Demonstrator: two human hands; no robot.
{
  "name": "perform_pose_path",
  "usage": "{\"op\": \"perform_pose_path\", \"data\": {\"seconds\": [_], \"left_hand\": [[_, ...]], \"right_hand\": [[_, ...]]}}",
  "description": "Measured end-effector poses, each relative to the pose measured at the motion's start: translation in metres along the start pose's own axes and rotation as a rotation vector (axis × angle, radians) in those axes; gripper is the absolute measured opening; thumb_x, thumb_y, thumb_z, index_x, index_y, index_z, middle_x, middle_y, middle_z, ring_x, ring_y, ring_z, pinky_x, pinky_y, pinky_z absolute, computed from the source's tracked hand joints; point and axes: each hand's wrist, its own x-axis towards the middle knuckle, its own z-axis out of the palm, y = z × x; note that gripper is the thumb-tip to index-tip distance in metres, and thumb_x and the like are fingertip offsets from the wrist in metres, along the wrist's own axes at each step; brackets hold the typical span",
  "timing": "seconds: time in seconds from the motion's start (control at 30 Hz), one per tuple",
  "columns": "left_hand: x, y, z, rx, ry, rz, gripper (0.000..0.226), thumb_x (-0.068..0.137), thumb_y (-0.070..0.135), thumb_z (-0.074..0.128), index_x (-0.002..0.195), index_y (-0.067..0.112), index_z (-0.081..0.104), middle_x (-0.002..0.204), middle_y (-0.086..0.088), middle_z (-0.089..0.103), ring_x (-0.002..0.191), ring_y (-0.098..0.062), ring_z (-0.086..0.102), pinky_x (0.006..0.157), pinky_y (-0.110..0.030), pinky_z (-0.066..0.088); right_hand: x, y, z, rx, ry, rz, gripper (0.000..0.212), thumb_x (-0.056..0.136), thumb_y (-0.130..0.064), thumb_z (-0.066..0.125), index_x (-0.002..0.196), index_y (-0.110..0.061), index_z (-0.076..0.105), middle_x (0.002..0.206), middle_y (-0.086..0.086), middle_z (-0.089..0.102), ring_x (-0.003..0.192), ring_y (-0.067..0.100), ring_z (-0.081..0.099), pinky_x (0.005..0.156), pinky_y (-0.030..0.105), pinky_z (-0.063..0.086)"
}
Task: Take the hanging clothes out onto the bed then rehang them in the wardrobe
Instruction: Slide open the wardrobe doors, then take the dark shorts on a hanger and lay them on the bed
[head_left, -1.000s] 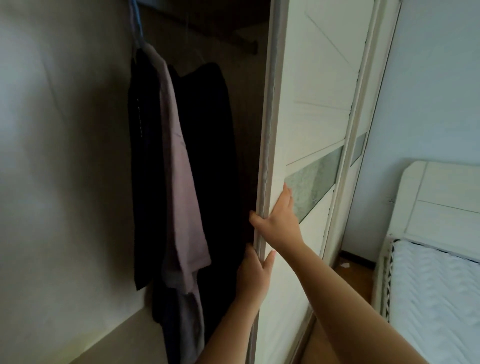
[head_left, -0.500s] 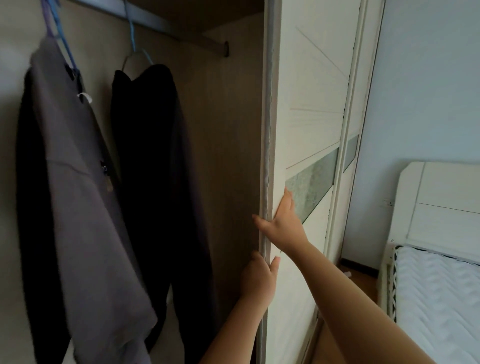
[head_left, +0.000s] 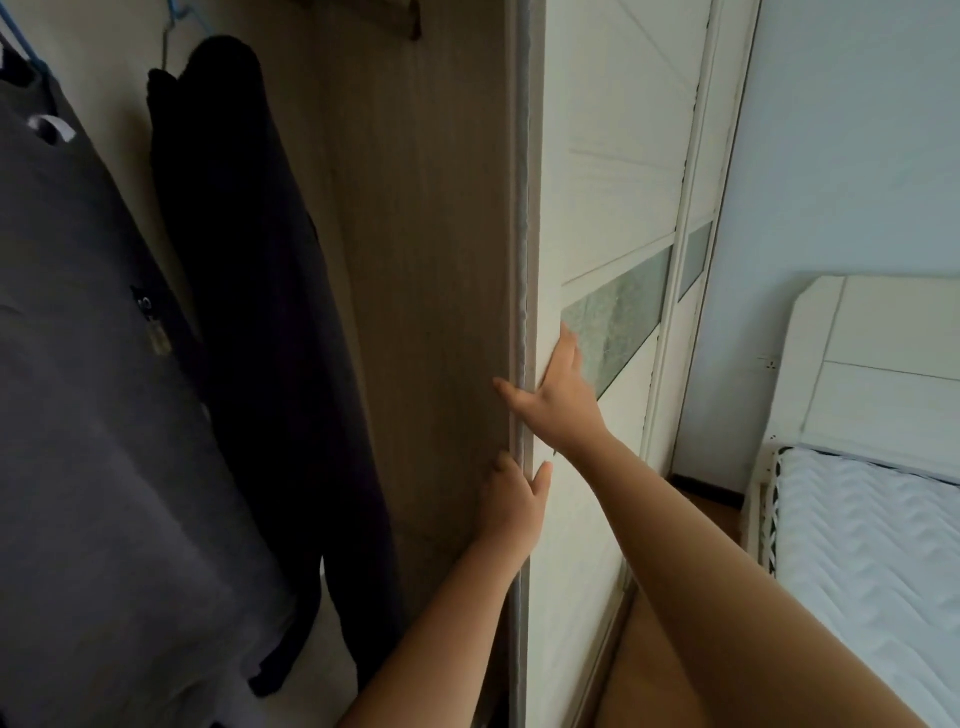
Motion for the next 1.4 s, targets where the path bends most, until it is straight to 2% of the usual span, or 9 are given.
{"op": "perform_pose_path", "data": {"seconds": [0.2,0.37,0.57,0.67,0.83,0.93,1.1,1.27,1.4], "left_hand": [[-0.007,0.003,-0.009,-0.042,-0.112,-0.067,0.047,0.094,0.039,0.041,0.126,0.004,0.039,0.123,-0.016,0.056,0.11,-0.029,0.058,0.089,-0.035,0.05],[-0.061,-0.022,-0.049,-0.188,-0.103,-0.064,0.048,0.093,0.03,0.046,0.136,0.013,0.033,0.137,-0.008,0.048,0.123,-0.021,0.051,0.095,-0.029,0.046],[-0.179,-0.081,-0.096,-0.308,0.101,0.012,0.022,0.091,0.026,0.051,0.112,0.025,0.053,0.104,0.015,0.059,0.092,0.01,0.055,0.083,-0.009,0.045],[-0.233,-0.107,-0.12,-0.33,0.13,0.021,0.018,0.089,0.023,0.053,0.096,0.039,0.05,0.095,0.024,0.06,0.097,0.01,0.056,0.081,-0.007,0.045],[-0.307,-0.137,-0.167,-0.2,0.266,0.017,0.013,0.087,0.027,0.053,0.099,0.029,0.055,0.091,0.026,0.058,0.097,0.016,0.052,0.074,0.001,0.039],[-0.353,-0.152,-0.199,-0.072,0.351,-0.001,0.035,0.082,0.046,0.038,0.104,0.025,0.057,0.092,0.026,0.056,0.098,0.014,0.051,0.078,0.001,0.038],[-0.436,-0.152,-0.261,0.083,0.511,0.039,0.034,0.086,0.036,0.038,0.106,0.016,0.058,0.096,0.015,0.057,0.094,0.004,0.051,0.083,-0.005,0.037],[-0.497,-0.136,-0.321,0.2,0.713,0.16,0.028,0.09,0.026,0.042,0.11,0.012,0.055,0.104,0.0,0.06,0.097,-0.005,0.054,0.082,-0.019,0.045],[-0.512,-0.129,-0.365,0.322,0.861,0.201,0.028,0.09,0.021,0.044,0.11,0.006,0.057,0.109,-0.007,0.06,0.102,-0.007,0.051,0.087,-0.015,0.043]], "right_hand": [[-0.002,-0.004,0.001,0.071,0.004,0.051,0.099,0.077,-0.054,0.061,0.146,-0.024,-0.003,0.158,0.003,0.003,0.138,0.033,0.029,0.108,0.048,0.035],[-0.032,0.0,0.002,0.06,0.016,0.13,0.073,0.082,-0.044,0.06,0.138,-0.009,0.03,0.141,0.013,0.042,0.125,0.029,0.047,0.098,0.04,0.043],[-0.13,0.02,-0.001,0.122,0.064,0.165,0.043,0.089,-0.02,0.055,0.129,-0.007,0.044,0.129,0.01,0.054,0.11,0.024,0.057,0.089,0.037,0.049],[-0.186,0.021,0.009,0.146,-0.003,0.156,0.033,0.089,-0.019,0.055,0.121,-0.008,0.051,0.11,0.004,0.06,0.092,0.016,0.057,0.077,0.032,0.048],[-0.273,0.018,0.036,0.15,-0.214,0.182,0.019,0.087,-0.016,0.059,0.105,-0.012,0.06,0.094,0.004,0.066,0.088,0.022,0.063,0.068,0.027,0.042],[-0.318,0.01,0.045,0.115,-0.326,0.181,0.013,0.086,-0.015,0.06,0.098,-0.018,0.058,0.094,0.003,0.066,0.089,0.022,0.063,0.071,0.026,0.042],[-0.373,-0.043,0.05,0.161,-0.41,0.086,0.019,0.087,-0.013,0.057,0.106,-0.012,0.06,0.088,-0.002,0.063,0.08,0.014,0.059,0.067,0.019,0.043],[-0.404,-0.129,0.061,0.254,-0.476,-0.177,0.014,0.088,-0.014,0.056,0.101,-0.02,0.057,0.088,-0.011,0.062,0.079,-0.007,0.056,0.069,0.008,0.047],[-0.414,-0.201,0.063,0.391,-0.48,-0.348,0.017,0.087,-0.017,0.057,0.101,-0.026,0.056,0.087,-0.02,0.062,0.079,-0.013,0.058,0.069,-0.001,0.042]]}}
